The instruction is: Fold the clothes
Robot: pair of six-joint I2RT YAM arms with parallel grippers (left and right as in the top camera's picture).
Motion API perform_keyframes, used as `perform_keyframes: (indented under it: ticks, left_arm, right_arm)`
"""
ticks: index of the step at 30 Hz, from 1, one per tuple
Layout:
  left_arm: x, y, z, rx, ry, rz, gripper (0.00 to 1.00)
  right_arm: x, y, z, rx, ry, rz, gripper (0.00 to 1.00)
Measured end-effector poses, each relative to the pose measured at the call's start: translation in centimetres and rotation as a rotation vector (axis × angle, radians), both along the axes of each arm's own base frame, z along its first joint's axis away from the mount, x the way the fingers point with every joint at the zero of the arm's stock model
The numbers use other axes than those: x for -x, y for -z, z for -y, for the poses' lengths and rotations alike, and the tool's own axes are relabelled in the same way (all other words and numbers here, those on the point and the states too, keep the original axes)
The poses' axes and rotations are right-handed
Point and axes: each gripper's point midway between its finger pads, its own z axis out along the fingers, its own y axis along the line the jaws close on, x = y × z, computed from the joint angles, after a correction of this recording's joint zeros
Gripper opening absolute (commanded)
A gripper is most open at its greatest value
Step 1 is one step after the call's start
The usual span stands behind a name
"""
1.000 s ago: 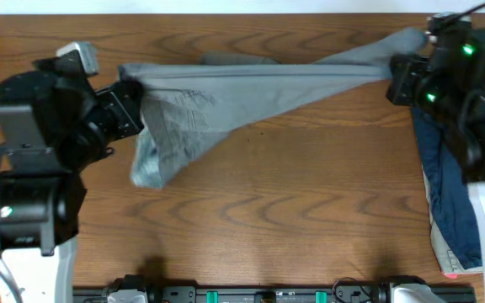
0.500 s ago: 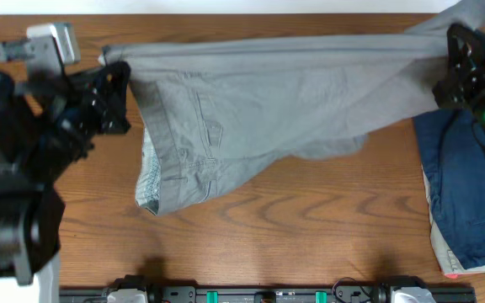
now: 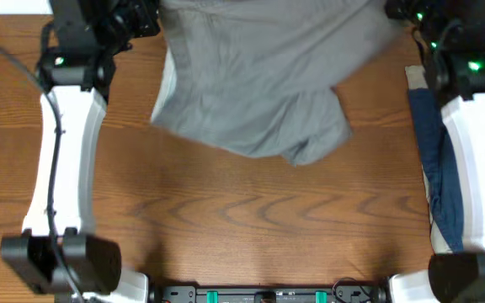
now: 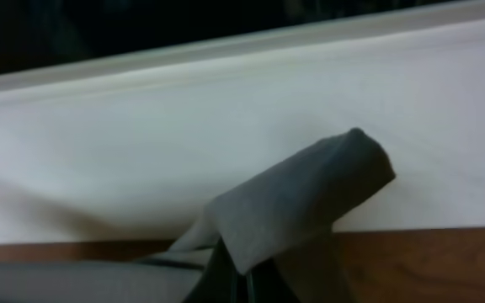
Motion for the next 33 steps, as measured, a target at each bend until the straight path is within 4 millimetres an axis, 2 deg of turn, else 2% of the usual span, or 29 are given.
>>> perform_keyframes:
  ticks: [2,3,5,7,8,10,11,13,14,17,22,25,29,33]
  left_arm:
    - [-0.7,0.6,0.2,0.007,0.015,-0.001,0.06]
    - [-0.8,0.2,0.3,0.011,0.023,0.009,0.06]
    - [-0.8,-2.2,0.4,0.02,0.044,0.056,0.06]
    - [-0.4,-5.5,0.3,0.031,0.071,0.124,0.06]
    - [0.2,-7.6,0.1,0.039,0.09,0.158,0.06]
    - [1.9,-10.0,-0.2,0.057,0.129,0.173,0.06]
    - [3.0,-10.4,-0.3,0.067,0.143,0.154,0.06]
    - [5.1,-9.7,-0.4,0.096,0.163,0.071,0.06]
    - [6.6,-8.3,-0.4,0.118,0.169,-0.021,0.06]
    - [9.3,-4.2,-0.3,0.161,0.173,-0.244,0.06]
    - [13.0,4.7,0.3,0.209,0.184,-0.635,0.06]
    - [14.9,9.2,0.5,0.216,0.185,-0.819,0.06]
    - [18.2,13.8,1.5,0.21,0.199,-1.024,0.06]
    - [23.4,17.5,3.3,0.19,0.242,-1.263,0.06]
  right_arm:
    - [-0.5,0.2,0.2,0.003,0.016,0.01,0.01]
    - [-0.6,0.0,0.5,0.006,0.028,0.018,0.01]
    - [-0.2,-1.0,1.0,0.012,0.056,0.034,0.01]
    - [0.3,-1.8,1.2,0.014,0.067,0.033,0.01]
    - [0.9,-2.3,1.3,0.016,0.069,0.025,0.01]
    - [2.1,-2.6,1.3,0.017,0.068,0.0,0.01]
    - [2.9,-2.7,1.3,0.019,0.068,-0.02,0.01]
    - [4.5,-2.2,1.4,0.023,0.065,-0.077,0.01]
    - [5.5,-1.6,1.4,0.026,0.064,-0.124,0.01]
    - [7.5,1.8,1.5,0.035,0.066,-0.282,0.01]
    - [9.7,9.7,1.6,0.051,0.067,-0.58,0.01]
    - [11.0,14.7,1.6,0.061,0.062,-0.738,0.01]
    - [13.4,21.0,2.3,0.092,0.084,-0.924,0.01]
    - [16.6,25.2,3.7,0.122,0.124,-1.076,0.01]
